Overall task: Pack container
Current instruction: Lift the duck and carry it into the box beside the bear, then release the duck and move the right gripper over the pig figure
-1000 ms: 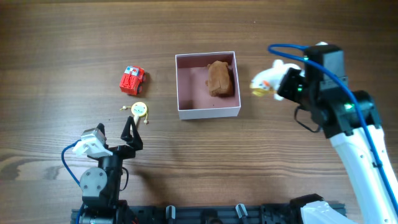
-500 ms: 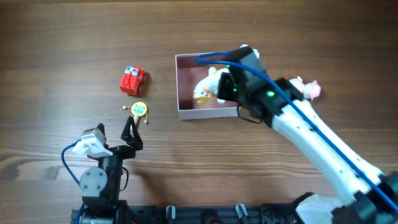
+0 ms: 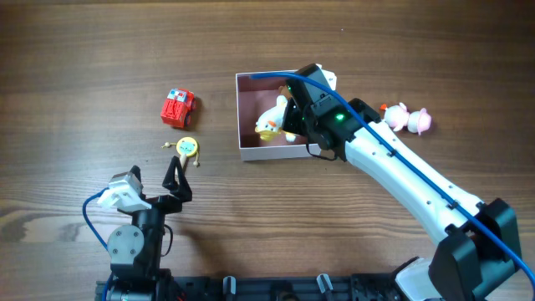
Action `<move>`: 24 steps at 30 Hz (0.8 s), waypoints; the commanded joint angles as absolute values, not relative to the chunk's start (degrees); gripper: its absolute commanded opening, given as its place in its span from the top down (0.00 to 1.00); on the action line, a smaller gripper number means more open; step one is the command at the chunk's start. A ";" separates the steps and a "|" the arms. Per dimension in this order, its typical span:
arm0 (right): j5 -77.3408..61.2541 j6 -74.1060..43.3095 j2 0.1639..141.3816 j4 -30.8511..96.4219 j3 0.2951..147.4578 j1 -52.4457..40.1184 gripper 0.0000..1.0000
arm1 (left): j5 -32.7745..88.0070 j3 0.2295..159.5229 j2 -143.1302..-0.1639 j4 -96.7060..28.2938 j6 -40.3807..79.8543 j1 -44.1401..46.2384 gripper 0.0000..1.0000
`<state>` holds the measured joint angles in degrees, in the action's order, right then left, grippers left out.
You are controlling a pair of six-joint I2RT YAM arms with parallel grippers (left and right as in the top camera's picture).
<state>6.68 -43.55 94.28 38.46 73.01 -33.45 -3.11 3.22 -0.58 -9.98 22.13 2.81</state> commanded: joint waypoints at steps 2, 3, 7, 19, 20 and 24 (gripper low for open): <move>8.47 -46.54 97.58 38.92 73.54 -33.58 0.96 | -3.46 2.92 -0.38 -9.69 21.02 2.33 0.00; 8.86 -46.70 98.06 39.05 73.54 -33.58 0.96 | -3.46 2.92 -0.38 -9.69 21.02 2.33 0.00; 9.21 -47.13 99.63 39.27 73.54 -33.58 0.96 | -3.44 2.92 -0.38 -9.69 21.02 2.33 0.00; 9.08 -48.05 104.57 38.87 73.54 -33.58 0.96 | -3.44 2.92 -0.38 -9.69 21.02 2.33 0.00; 8.97 -48.05 105.21 38.68 73.54 -33.58 0.96 | -3.44 2.92 -0.38 -9.69 21.02 2.33 0.00; 8.47 -48.14 107.20 38.09 73.54 -33.58 0.96 | -3.46 2.92 -0.38 -9.69 21.02 2.33 0.00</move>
